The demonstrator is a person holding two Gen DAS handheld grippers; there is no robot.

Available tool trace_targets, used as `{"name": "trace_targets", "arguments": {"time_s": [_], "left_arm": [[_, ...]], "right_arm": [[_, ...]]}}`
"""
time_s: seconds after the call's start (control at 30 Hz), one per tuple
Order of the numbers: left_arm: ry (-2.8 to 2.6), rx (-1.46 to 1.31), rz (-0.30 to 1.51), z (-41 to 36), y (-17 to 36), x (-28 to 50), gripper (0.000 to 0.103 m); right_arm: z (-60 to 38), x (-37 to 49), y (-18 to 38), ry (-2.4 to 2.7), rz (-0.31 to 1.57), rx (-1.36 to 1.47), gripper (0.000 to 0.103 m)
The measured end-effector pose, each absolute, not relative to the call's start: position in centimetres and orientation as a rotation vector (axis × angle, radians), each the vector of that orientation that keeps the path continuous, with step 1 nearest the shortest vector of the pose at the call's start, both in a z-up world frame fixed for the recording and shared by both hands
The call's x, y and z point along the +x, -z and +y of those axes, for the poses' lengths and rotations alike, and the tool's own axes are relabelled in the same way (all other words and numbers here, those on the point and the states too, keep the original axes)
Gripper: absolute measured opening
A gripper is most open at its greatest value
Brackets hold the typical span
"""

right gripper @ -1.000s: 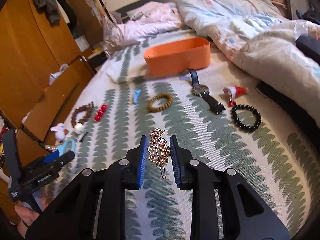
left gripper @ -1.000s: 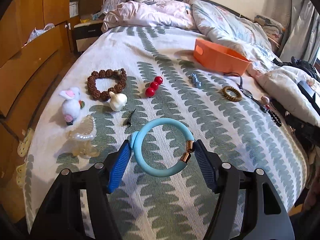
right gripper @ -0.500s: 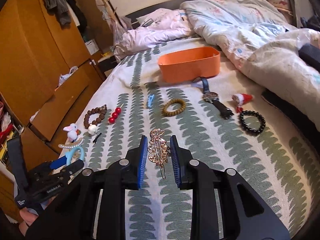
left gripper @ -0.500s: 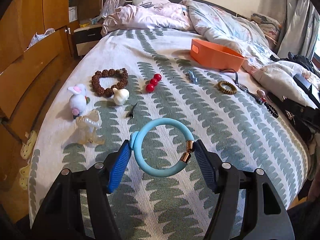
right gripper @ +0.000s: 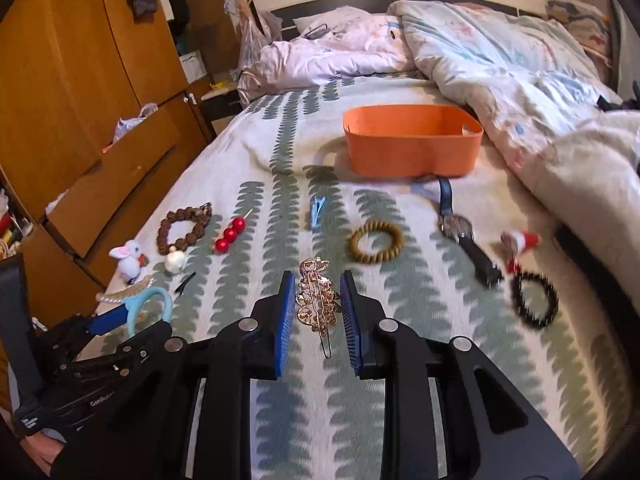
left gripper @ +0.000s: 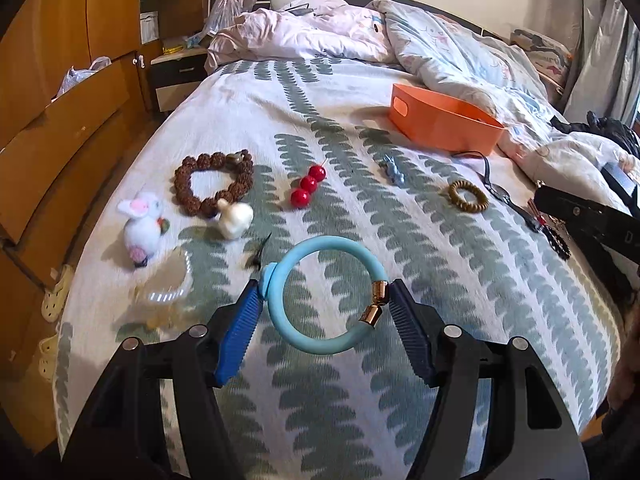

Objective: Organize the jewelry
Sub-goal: 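Lift the blue bangle with left tool while right carries gold clip toward basket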

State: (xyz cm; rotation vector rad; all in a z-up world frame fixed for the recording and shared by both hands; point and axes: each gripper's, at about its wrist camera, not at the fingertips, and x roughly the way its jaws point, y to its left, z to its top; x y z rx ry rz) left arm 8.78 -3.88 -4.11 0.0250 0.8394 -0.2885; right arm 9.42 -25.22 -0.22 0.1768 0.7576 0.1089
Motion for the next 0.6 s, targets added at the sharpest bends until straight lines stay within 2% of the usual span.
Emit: {"name": "trace_targets", "arguments": {"time_s": [0.43,0.6], "left_arm": [[0.311,0.066,0.868,-8.1,4.3,14.1,0.065],[0.307,0.091,0.875,-9.7,4.6,16.4,0.065]], "right_arm": [[-27.4,20.0,0.8,-0.063,0.801,0.123,0.025],[-28.7,24.1,2.6,-0.046,0.856,0.103,0.025]]}}
